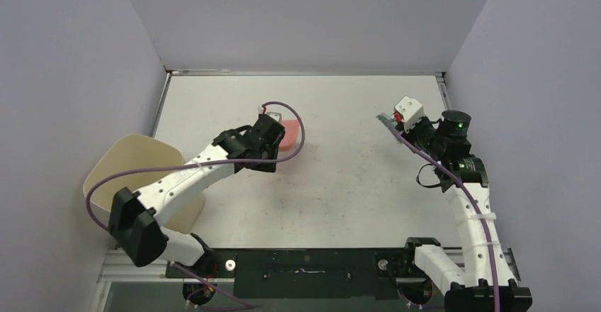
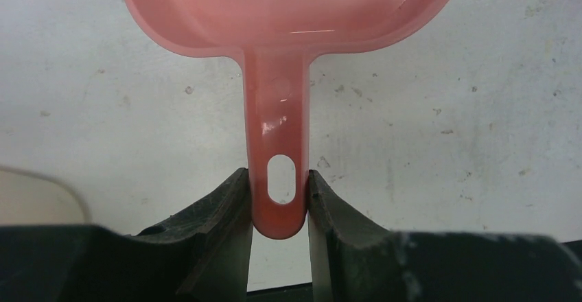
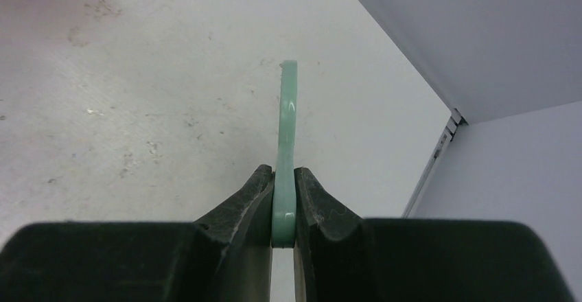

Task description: Sweep away the paper scraps from the table

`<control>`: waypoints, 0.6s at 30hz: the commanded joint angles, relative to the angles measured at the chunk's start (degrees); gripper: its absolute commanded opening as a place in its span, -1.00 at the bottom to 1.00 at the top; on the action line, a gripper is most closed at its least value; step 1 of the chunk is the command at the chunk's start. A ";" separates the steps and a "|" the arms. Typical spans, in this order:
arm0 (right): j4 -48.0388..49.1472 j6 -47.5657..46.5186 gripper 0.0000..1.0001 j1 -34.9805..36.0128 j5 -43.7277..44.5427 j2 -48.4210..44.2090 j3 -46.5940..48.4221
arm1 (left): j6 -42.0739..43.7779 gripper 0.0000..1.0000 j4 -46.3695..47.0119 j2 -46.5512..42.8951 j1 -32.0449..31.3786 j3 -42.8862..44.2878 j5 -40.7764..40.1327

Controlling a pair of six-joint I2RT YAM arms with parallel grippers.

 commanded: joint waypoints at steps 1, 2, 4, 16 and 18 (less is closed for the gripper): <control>17.82 -2.36 -0.89 0.42 7.68 4.23 -3.49 | 0.96 -0.93 7.76 7.91 2.61 4.03 5.80; 19.07 -2.33 -0.89 2.11 8.49 5.43 -3.44 | 0.98 -0.93 8.35 9.38 3.15 4.47 5.99; 21.48 -3.70 -0.89 5.97 12.00 8.40 -3.73 | 0.77 -0.93 9.88 12.02 4.50 4.72 6.82; 30.28 -11.63 -0.88 25.11 31.00 20.40 -8.56 | 1.48 -0.61 13.99 23.73 8.48 7.23 9.66; 27.75 -9.61 -0.86 27.22 31.00 22.17 -8.14 | 2.02 -0.51 14.58 25.90 8.48 8.37 10.19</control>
